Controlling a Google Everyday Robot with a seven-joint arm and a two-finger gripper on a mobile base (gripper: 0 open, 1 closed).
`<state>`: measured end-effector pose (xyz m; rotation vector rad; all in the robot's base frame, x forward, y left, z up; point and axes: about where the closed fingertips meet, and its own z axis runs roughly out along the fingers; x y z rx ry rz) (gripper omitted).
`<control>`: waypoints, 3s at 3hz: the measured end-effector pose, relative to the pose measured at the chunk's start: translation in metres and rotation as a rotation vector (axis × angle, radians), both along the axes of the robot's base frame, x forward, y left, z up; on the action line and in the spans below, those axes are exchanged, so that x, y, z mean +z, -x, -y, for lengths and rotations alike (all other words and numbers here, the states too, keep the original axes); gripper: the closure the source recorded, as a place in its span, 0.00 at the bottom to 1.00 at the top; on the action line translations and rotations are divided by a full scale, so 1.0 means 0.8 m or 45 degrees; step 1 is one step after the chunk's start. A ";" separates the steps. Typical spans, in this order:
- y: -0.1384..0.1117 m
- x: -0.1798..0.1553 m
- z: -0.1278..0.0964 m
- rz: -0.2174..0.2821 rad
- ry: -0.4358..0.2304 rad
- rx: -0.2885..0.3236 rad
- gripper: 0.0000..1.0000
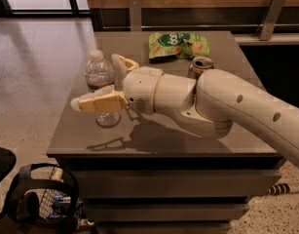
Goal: Knock water bottle over
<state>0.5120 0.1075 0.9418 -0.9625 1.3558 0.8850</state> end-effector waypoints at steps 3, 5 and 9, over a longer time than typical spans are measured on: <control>0.004 0.003 -0.007 0.005 0.004 0.012 0.83; 0.029 0.081 -0.019 0.108 0.328 0.101 1.00; 0.005 0.113 0.041 -0.119 1.107 0.029 1.00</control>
Offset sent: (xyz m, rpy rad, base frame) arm -0.0007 0.0013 0.0006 -0.0012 0.0001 0.0022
